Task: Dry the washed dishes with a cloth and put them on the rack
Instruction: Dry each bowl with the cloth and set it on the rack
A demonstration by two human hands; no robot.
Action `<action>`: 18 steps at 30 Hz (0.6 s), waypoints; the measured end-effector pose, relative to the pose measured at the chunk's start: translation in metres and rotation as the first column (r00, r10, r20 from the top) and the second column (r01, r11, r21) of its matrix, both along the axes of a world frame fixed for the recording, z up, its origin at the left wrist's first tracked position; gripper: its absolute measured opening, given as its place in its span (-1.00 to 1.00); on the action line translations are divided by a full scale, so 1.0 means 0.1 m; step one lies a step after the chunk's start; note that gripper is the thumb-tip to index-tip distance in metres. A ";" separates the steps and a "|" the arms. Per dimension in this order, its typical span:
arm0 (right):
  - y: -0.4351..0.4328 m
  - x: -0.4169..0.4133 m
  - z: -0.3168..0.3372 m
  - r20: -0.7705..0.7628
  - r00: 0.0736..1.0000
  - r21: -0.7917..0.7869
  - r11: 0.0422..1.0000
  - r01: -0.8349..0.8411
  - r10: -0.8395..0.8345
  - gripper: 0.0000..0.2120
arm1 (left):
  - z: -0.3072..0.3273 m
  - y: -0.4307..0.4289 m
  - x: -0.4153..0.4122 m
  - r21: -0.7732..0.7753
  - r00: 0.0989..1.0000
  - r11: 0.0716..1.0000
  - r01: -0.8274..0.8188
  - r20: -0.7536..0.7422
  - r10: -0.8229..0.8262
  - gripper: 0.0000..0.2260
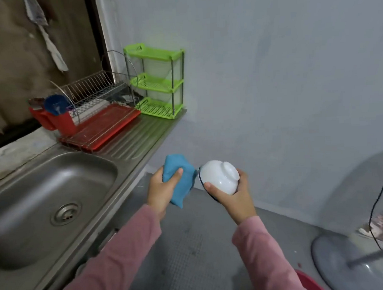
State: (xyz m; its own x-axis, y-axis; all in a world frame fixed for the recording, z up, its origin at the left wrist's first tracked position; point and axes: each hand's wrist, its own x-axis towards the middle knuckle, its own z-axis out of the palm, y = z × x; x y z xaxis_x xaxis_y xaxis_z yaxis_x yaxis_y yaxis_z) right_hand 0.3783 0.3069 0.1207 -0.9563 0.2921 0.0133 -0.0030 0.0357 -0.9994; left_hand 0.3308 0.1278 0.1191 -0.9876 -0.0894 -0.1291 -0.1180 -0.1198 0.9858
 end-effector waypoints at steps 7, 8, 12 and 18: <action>-0.09 -1.09 -0.26 0.007 0.993 0.039 0.993 -0.115 0.114 -0.31 | -0.16 -0.01 -0.89 -0.044 0.996 0.995 -0.085 0.007 0.085 -0.86; -0.13 -1.27 -0.29 0.011 0.991 0.051 0.990 -0.135 0.134 -0.31 | -0.18 -0.05 -1.04 -0.046 0.995 0.994 -0.100 -0.002 0.100 -0.86; -0.40 -2.16 -0.31 0.002 0.978 0.085 0.975 -0.207 0.208 -0.32 | -0.23 -0.30 -1.77 -0.029 0.978 0.978 -0.205 0.017 0.206 -0.84; -0.84 -3.63 -0.16 0.002 0.935 0.162 0.922 -0.351 0.355 -0.28 | -0.10 -0.78 -3.00 -0.066 0.909 0.906 -0.417 -0.022 0.417 -0.82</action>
